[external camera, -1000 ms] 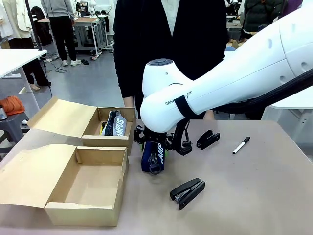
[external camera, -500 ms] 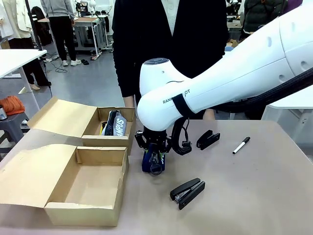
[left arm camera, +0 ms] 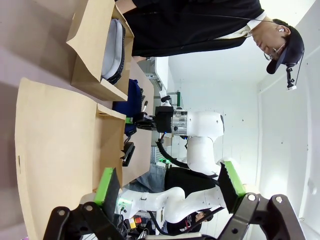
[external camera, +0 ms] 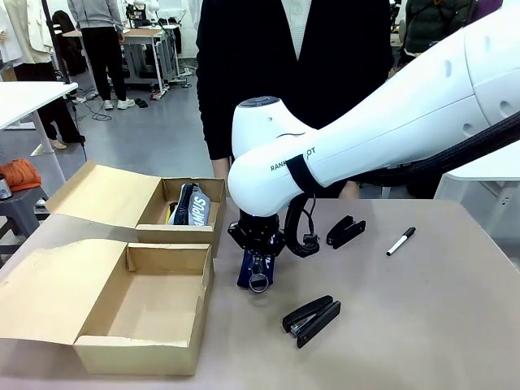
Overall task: Place items inside the box.
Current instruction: Pick up a Pencil pouch or Stapler and place it inside the Mailer Box closest to the robot.
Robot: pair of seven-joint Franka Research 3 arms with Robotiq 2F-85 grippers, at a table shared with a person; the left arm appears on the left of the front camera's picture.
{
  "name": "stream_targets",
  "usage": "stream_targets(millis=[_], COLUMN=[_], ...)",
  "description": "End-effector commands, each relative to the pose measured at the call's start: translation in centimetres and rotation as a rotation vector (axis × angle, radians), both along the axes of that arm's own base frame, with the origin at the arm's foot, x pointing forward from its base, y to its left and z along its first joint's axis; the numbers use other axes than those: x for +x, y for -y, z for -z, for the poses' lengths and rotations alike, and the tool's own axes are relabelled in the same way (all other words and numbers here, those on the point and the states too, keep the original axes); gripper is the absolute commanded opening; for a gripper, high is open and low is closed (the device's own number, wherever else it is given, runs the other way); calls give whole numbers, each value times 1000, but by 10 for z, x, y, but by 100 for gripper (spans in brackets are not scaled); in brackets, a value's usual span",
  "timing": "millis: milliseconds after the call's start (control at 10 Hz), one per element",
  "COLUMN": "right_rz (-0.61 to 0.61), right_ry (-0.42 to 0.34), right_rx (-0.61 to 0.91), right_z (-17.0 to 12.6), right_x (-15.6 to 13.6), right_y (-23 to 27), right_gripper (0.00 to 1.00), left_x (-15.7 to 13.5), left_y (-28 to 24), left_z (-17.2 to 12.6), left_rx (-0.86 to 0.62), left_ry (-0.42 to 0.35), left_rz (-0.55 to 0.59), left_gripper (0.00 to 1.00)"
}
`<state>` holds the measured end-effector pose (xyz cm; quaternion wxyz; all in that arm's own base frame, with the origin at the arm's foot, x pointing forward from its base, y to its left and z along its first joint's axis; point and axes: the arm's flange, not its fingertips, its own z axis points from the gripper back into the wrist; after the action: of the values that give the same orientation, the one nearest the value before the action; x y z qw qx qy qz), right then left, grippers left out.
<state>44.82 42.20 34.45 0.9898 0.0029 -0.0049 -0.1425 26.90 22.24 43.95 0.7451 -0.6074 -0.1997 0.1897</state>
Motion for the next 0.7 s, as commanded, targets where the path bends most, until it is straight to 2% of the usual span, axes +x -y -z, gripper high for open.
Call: stream_targets(millis=[0,200,300,400,600], right_rz=[-26,-38,2,78,88], right_ry=[-9,-5,-26,-55,-103], right_rx=[15,38,46,56,1], right_z=[-11,-32,-51,-81,-121], right_x=[-10,-30,-52,-86,-154], right_y=[1,-6,-9,-3,30], right_gripper=[0,0,0,0,0], left_x=[-2,-2,-2,-2,-2], left_y=[-1,-1,-1,-1,-1], left_z=[-1,-1,-1,-1,-1], left_rx=[-4,-4,-4,-4,-4], left_ry=[21,21,21,21,21], left_rz=[6,6,6,6,6], left_gripper=[100,100,100,100,100])
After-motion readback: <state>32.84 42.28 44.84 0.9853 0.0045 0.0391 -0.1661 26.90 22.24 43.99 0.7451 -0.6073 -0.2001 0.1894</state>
